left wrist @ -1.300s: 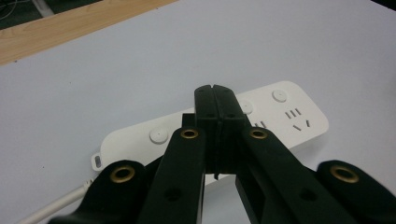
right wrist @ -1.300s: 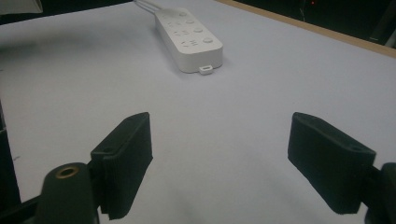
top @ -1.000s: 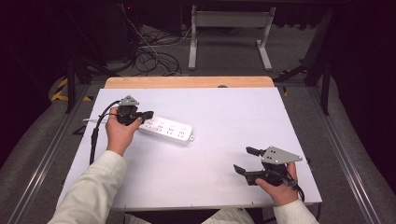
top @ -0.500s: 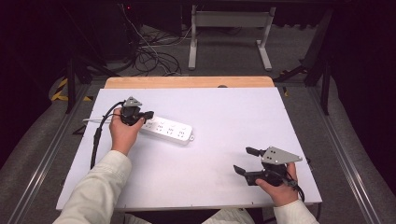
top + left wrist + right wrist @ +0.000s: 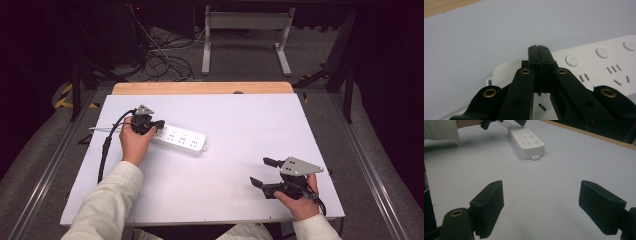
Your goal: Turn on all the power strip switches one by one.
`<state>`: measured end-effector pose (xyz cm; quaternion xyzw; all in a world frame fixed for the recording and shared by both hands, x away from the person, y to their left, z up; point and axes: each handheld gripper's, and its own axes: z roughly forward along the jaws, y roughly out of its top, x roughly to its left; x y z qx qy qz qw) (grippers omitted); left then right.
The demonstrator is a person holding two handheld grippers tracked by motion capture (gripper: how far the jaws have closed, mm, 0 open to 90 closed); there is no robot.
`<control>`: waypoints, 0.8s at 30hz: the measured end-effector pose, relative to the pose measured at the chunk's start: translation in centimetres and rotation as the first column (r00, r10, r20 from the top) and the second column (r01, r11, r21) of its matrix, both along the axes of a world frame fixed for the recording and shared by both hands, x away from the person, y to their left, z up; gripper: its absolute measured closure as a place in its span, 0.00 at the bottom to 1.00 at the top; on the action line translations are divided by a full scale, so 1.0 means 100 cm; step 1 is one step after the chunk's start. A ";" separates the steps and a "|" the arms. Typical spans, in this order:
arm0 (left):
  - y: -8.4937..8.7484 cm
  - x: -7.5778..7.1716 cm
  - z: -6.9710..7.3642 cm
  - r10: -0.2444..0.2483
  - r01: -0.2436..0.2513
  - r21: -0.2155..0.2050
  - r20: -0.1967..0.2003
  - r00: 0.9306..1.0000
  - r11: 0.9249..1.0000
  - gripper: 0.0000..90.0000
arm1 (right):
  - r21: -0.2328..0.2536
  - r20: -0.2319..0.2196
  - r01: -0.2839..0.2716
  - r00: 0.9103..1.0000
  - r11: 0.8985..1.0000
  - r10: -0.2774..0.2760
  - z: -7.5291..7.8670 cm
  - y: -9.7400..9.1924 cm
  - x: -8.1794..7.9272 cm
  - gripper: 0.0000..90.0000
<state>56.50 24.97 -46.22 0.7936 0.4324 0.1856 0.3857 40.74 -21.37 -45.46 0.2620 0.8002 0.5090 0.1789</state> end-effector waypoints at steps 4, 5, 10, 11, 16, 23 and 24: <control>0.000 0.001 -0.001 0.002 -0.002 0.003 -0.001 1.000 1.000 1.00 | 0.001 -0.001 0.000 1.000 1.000 0.000 0.000 0.000 0.000 0.23; 0.000 0.001 -0.002 0.003 -0.003 0.002 -0.003 1.000 1.000 1.00 | 0.001 -0.001 -0.001 1.000 1.000 0.001 0.000 0.000 0.000 0.23; 0.000 0.001 -0.002 -0.002 0.002 -0.006 -0.004 1.000 1.000 1.00 | -0.003 -0.001 0.000 1.000 1.000 0.000 0.000 0.000 0.000 0.23; 0.000 0.001 -0.002 -0.004 0.004 -0.006 -0.003 1.000 1.000 1.00 | 0.001 0.000 0.002 1.000 1.000 -0.002 0.000 -0.001 0.000 0.23; 0.000 0.001 -0.003 -0.003 0.003 -0.011 -0.003 1.000 1.000 1.00 | 0.002 -0.001 0.001 1.000 1.000 -0.001 0.000 -0.001 0.000 0.23; -0.002 0.001 -0.003 0.005 -0.006 -0.008 -0.013 1.000 1.000 1.00 | 0.002 0.002 0.000 1.000 1.000 0.000 0.001 -0.001 -0.001 0.23; -0.002 0.001 -0.003 0.006 -0.006 -0.008 -0.013 1.000 1.000 1.00 | 0.002 0.002 0.000 1.000 1.000 0.000 0.001 -0.001 -0.001 0.23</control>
